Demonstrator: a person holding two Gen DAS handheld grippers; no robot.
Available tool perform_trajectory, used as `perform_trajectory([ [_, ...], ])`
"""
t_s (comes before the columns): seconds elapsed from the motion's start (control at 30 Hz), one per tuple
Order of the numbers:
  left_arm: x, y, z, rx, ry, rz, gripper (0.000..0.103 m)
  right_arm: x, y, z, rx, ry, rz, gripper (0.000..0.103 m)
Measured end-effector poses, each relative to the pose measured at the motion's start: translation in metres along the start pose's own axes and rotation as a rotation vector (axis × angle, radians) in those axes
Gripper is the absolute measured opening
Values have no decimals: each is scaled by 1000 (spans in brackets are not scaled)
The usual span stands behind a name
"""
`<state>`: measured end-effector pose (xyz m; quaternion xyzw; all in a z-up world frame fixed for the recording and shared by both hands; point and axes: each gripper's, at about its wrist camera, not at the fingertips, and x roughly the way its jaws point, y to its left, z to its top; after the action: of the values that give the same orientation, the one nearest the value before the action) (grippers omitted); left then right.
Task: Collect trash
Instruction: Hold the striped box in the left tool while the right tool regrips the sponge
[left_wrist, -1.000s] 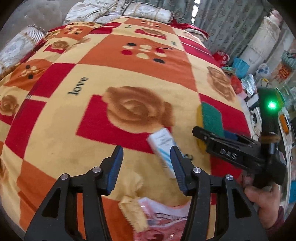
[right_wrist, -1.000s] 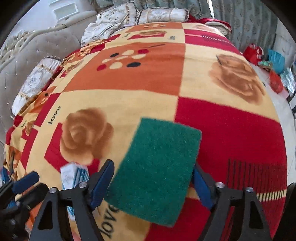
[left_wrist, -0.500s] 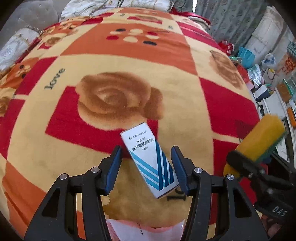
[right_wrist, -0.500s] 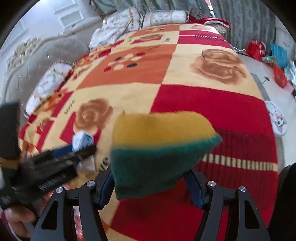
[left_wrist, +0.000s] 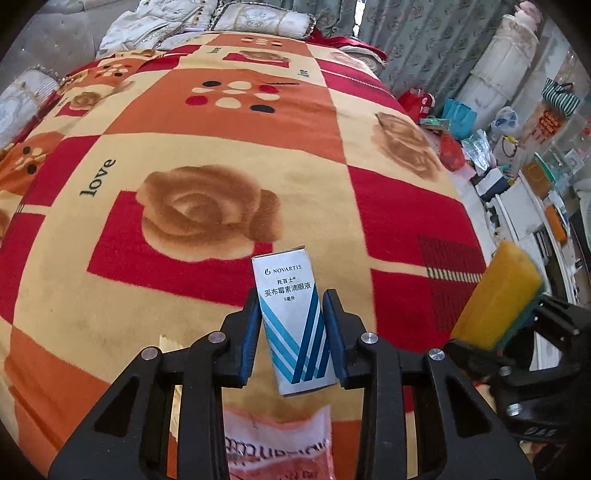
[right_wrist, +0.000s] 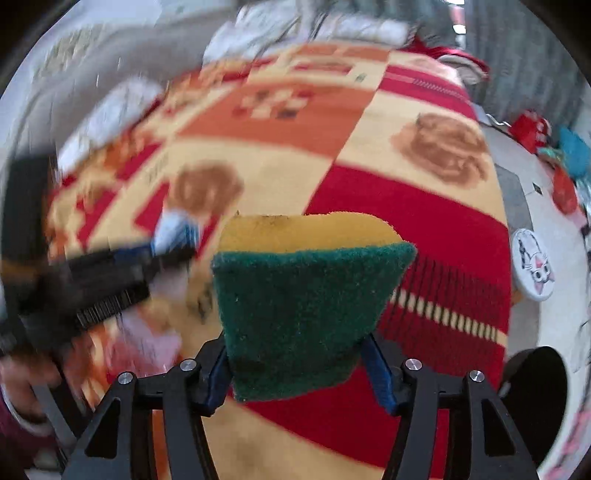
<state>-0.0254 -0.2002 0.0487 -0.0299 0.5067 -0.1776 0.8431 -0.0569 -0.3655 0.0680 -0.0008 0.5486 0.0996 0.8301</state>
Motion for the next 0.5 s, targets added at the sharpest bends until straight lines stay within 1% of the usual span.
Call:
perform_trajectory([
  [0.07, 1, -1, -2, -5, 5, 4, 31, 13, 1, -3, 10, 24, -14, 64],
  [0.1, 1, -1, -3, -6, 7, 7, 31, 20, -1, -4, 22, 26, 0, 64],
  [0.17, 0, -1, -5, -4, 9, 14, 31, 34, -4, -7, 71, 8, 69, 65],
  [0.2, -1, -1, -6, -1, 7, 17, 31, 37, -5, -9, 83, -4, 89, 66],
  [0.3, -6, -1, -5, 2, -6, 26, 31, 41, -3, -17, 98, -50, 79, 69],
  [0.37, -7, 0, -5, 1, -11, 31, 31, 41, -2, -22, 109, -61, 88, 69],
  [0.47, -7, 1, -7, -2, -10, 33, 31, 37, 1, -27, 93, -80, 65, 70],
  [0.5, -7, 1, -7, -2, -9, 34, 31, 36, 2, -27, 88, -85, 67, 71],
])
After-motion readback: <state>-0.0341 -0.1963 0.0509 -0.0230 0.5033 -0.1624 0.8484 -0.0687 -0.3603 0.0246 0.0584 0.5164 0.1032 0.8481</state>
